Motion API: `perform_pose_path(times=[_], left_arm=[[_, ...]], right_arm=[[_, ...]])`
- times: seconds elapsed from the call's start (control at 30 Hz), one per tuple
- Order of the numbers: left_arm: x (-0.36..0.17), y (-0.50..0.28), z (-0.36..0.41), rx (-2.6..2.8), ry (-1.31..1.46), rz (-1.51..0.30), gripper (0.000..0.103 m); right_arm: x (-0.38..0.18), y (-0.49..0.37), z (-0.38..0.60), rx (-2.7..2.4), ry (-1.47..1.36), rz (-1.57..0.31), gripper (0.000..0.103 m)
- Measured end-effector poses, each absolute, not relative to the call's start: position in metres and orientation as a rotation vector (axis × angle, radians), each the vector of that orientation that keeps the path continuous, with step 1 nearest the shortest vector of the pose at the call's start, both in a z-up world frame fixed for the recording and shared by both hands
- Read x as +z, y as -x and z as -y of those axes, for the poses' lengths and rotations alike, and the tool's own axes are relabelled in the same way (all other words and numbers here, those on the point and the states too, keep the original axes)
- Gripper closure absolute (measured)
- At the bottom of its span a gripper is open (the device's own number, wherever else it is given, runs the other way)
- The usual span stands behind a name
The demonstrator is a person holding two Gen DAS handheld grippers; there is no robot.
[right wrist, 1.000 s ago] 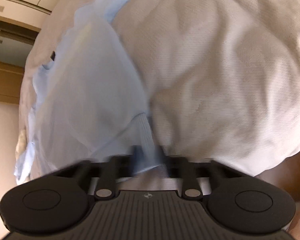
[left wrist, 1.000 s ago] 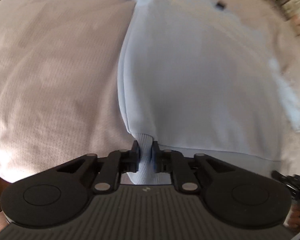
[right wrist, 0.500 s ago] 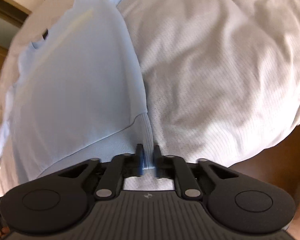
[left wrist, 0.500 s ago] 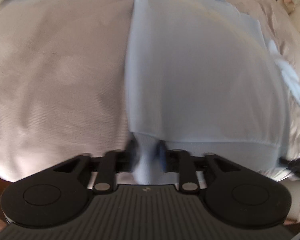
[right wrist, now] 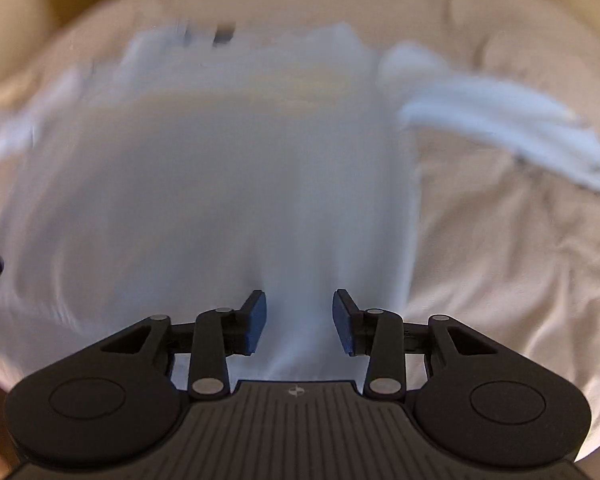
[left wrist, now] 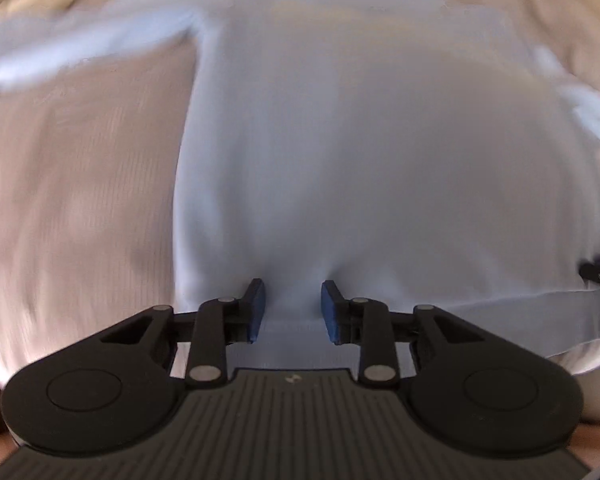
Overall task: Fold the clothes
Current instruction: 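Pull the sweatshirt across the bed with both grippers, then release it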
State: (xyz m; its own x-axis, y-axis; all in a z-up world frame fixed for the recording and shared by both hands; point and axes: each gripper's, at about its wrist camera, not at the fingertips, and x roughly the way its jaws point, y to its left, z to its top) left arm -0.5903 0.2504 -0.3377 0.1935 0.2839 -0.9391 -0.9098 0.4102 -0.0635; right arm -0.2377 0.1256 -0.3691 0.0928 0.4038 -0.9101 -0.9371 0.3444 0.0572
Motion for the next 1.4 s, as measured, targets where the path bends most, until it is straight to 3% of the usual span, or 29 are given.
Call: perform_pose_path(times=[0.13, 0.27, 0.33, 0.57, 0.67, 0.83, 0.97, 1.0, 1.03, 1.1, 1.17, 1.2, 1.23, 1.3, 1.4], left_arm=[[-0.315, 0.594, -0.239, 1.061, 0.777, -1.06, 0.083], [-0.286, 0.567, -0.245, 1.055, 0.763, -0.974, 0.081], [-0.28, 0.543, -0.263, 1.025, 0.74, -0.948, 0.081], [-0.292, 0.482, -0.369, 0.924, 0.577, -0.928, 0.081], [-0.298, 0.468, -0.43, 0.899, 0.5, -0.922, 0.079], [-0.297, 0.462, -0.533, 0.872, 0.368, -0.944, 0.062], [-0.317, 0.464, -0.568, 0.804, 0.328, -1.013, 0.06], [-0.323, 0.464, -0.577, 0.787, 0.317, -1.03, 0.066], [-0.328, 0.464, -0.585, 0.77, 0.307, -1.047, 0.081], [-0.338, 0.465, -0.603, 0.735, 0.287, -1.08, 0.098], [-0.346, 0.468, -0.616, 0.719, 0.265, -1.1, 0.099], [-0.345, 0.474, -0.61, 0.76, 0.253, -1.075, 0.099], [-0.343, 0.481, -0.604, 0.801, 0.24, -1.05, 0.099], [-0.345, 0.492, -0.597, 0.878, 0.262, -1.01, 0.097], [-0.361, 0.492, -0.591, 0.958, 0.28, -1.017, 0.096]], right_arm=[[-0.367, 0.22, -0.108, 1.147, 0.629, -1.115, 0.064], [-0.337, 0.188, -0.103, 1.191, 0.583, -1.145, 0.063], [-0.327, 0.165, -0.114, 1.226, 0.536, -1.133, 0.055], [-0.348, 0.126, -0.178, 1.313, 0.555, -1.09, 0.055], [-0.355, 0.115, -0.223, 1.336, 0.573, -1.037, 0.055], [-0.364, 0.094, -0.319, 1.362, 0.61, -0.927, 0.055], [-0.37, 0.072, -0.395, 1.37, 0.61, -0.868, 0.054], [-0.374, 0.066, -0.409, 1.374, 0.607, -0.874, 0.048], [-0.378, 0.061, -0.424, 1.378, 0.604, -0.88, 0.039], [-0.386, 0.052, -0.449, 1.39, 0.61, -0.886, 0.034], [-0.399, 0.044, -0.466, 1.403, 0.631, -0.925, 0.035], [-0.406, 0.04, -0.473, 1.41, 0.637, -0.957, 0.048], [-0.412, 0.038, -0.475, 1.432, 0.63, -0.997, 0.094], [-0.419, 0.036, -0.473, 1.455, 0.625, -1.022, 0.1], [-0.41, 0.033, -0.449, 1.406, 0.542, -0.943, 0.101]])
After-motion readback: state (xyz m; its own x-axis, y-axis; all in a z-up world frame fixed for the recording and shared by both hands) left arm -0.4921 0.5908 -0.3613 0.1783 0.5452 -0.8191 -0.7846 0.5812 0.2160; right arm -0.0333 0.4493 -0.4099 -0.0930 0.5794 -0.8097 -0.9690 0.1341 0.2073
